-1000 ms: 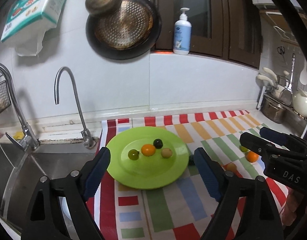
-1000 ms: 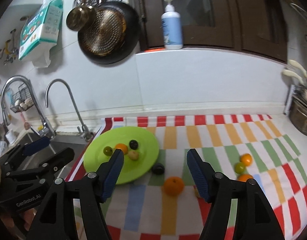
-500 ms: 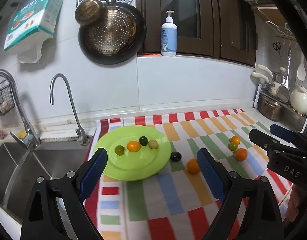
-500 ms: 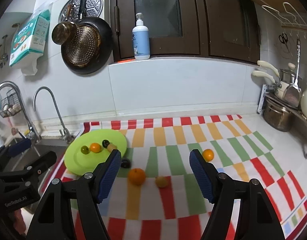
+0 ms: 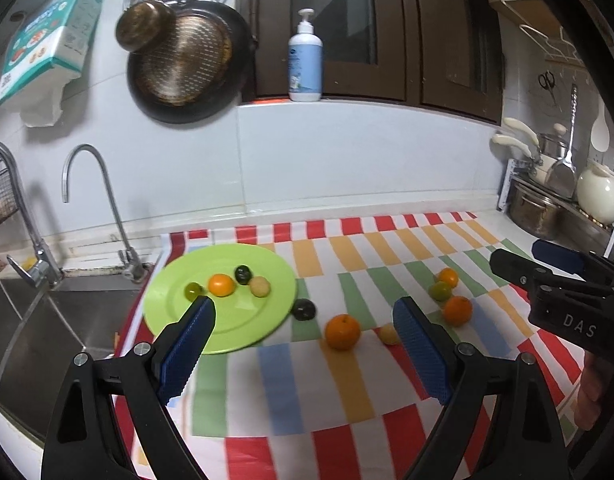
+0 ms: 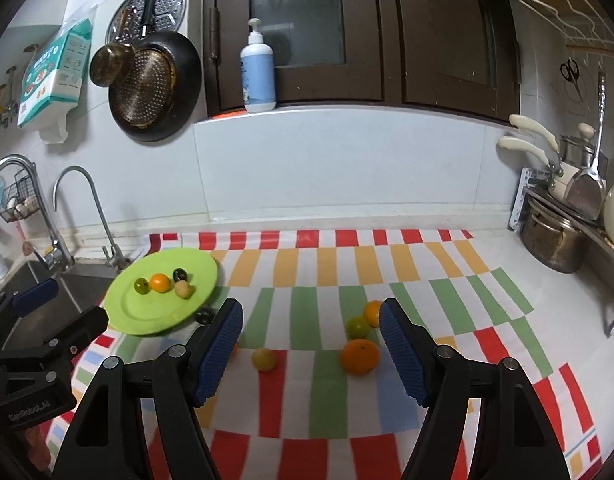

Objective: Organize fruits
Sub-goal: 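Close the left tool on a small tan fruit while the right tool reaches toward a large orange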

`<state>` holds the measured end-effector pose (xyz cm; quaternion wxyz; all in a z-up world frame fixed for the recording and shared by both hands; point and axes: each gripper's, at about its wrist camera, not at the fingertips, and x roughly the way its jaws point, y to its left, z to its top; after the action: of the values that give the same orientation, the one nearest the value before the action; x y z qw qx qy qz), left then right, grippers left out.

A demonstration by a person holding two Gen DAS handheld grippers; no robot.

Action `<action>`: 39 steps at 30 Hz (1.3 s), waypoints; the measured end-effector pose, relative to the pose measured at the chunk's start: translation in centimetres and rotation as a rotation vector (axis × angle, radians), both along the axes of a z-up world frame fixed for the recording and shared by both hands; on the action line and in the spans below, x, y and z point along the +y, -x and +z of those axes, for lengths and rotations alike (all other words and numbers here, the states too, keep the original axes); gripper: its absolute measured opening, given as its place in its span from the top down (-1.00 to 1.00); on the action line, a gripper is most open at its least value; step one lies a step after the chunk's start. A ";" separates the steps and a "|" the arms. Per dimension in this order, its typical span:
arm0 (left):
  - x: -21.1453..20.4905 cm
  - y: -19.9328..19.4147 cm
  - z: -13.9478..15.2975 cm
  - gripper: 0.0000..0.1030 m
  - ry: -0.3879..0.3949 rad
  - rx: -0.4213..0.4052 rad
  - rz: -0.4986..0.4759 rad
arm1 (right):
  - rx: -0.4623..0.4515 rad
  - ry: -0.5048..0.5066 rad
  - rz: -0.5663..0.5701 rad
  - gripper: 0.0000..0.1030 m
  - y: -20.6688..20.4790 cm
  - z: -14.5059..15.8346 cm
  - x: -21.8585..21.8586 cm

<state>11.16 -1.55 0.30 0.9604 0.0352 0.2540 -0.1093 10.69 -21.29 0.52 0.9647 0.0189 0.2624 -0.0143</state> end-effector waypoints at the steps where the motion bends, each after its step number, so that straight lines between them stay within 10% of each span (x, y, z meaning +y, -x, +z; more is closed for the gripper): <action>1: -0.4 -0.1 -0.2 -0.76 -0.001 0.007 -0.004 | 0.004 0.000 0.000 -0.39 -0.1 -0.1 -0.2; 39: -10.0 -7.0 -9.7 0.21 -0.100 0.243 -0.214 | 0.256 -0.016 0.141 -0.12 -6.5 -10.1 -5.4</action>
<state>18.14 -11.59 -9.38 0.9026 0.0964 0.3680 -0.2014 17.18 -26.71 -9.59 0.9218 0.0060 0.3840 0.0531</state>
